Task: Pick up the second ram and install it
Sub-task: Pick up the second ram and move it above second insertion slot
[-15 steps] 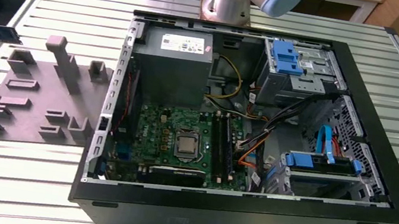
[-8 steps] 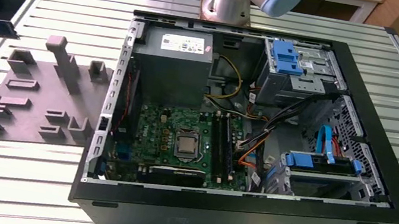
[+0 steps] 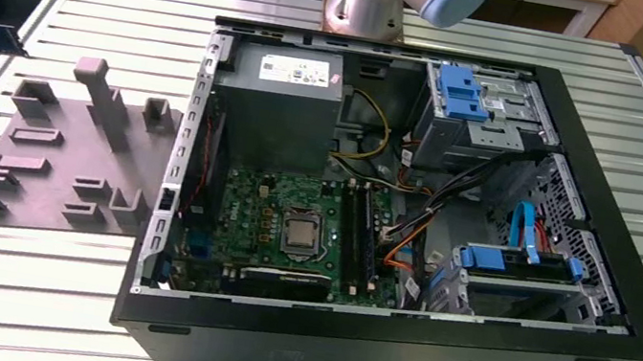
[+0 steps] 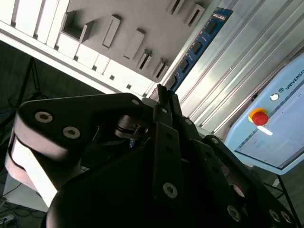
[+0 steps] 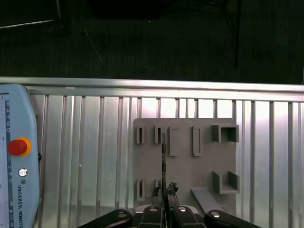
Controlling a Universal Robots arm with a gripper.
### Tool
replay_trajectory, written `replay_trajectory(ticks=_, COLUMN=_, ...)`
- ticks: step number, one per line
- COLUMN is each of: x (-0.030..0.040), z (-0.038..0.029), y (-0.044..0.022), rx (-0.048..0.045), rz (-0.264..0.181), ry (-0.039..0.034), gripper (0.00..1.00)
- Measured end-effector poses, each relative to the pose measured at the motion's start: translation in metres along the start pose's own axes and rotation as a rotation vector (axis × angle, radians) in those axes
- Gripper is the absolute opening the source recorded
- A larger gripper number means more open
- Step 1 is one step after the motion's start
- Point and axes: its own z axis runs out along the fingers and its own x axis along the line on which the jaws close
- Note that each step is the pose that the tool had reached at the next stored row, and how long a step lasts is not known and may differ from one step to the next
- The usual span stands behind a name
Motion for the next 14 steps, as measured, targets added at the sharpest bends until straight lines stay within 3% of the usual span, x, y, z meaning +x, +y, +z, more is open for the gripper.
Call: replay_trajectory(ticks=14, x=0.0001, z=-0.0003, y=-0.0067, rx=0.0, rz=0.0, ry=0.0, gripper=0.14)
